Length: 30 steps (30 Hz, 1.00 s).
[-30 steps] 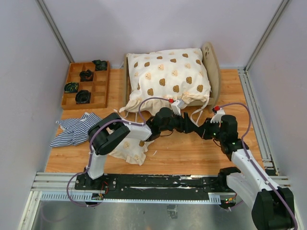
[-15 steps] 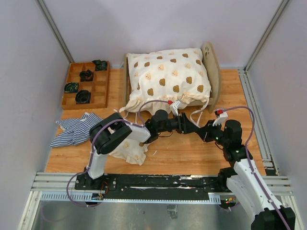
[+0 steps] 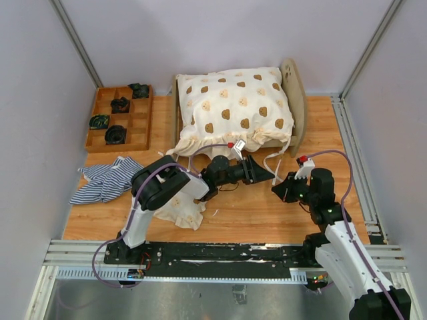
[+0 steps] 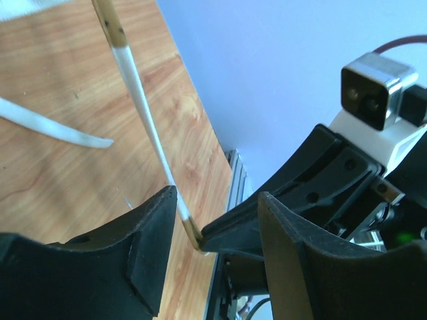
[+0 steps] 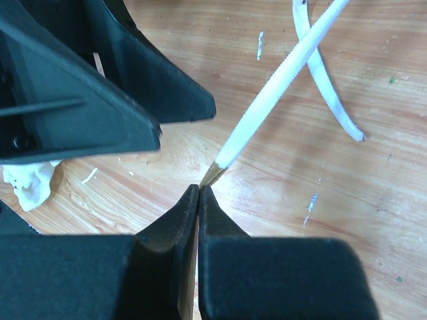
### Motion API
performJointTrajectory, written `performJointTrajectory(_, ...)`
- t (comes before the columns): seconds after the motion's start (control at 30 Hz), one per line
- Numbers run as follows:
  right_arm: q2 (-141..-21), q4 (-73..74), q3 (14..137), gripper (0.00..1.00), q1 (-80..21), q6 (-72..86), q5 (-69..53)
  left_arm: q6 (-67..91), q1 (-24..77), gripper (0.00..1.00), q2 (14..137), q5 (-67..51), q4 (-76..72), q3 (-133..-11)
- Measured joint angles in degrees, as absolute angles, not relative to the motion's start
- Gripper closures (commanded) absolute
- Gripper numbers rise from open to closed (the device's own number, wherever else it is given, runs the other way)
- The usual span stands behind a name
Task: Set up the pet bed
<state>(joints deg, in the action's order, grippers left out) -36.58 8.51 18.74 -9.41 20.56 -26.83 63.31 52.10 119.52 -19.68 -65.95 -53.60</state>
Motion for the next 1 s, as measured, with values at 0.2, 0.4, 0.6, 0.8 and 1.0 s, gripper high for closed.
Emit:
performJointTrajectory(0.2, -36.18, 9.67, 18.74, 1.00, -9.41, 20.58, -26.68, 64.38, 51.66, 0.45, 119.52, -19.09, -67.77, -53.56)
performJointTrajectory(0.4, -35.40, 8.45, 18.74, 1.00, -9.41, 20.80, -27.57, 64.55, 51.83, 0.44, 120.99, -19.22, -67.68, -53.69)
performJointTrajectory(0.6, -36.14, 7.07, 18.74, 1.00, -9.41, 20.84, -28.53, 64.77, 52.38, 0.46, 123.96, -20.05, -67.13, -55.46)
performJointTrajectory(0.8, -39.03, 6.31, 18.74, 0.94, -9.41, 21.10, -29.04, 64.88, 52.56, 0.83, 124.79, -20.91, -67.16, -56.75)
performJointTrajectory(1.0, -40.18, 9.54, 20.12, 0.75, -9.54, 26.96, -23.59, 62.76, 52.58, 1.00, 124.79, -20.67, -66.08, -56.95)
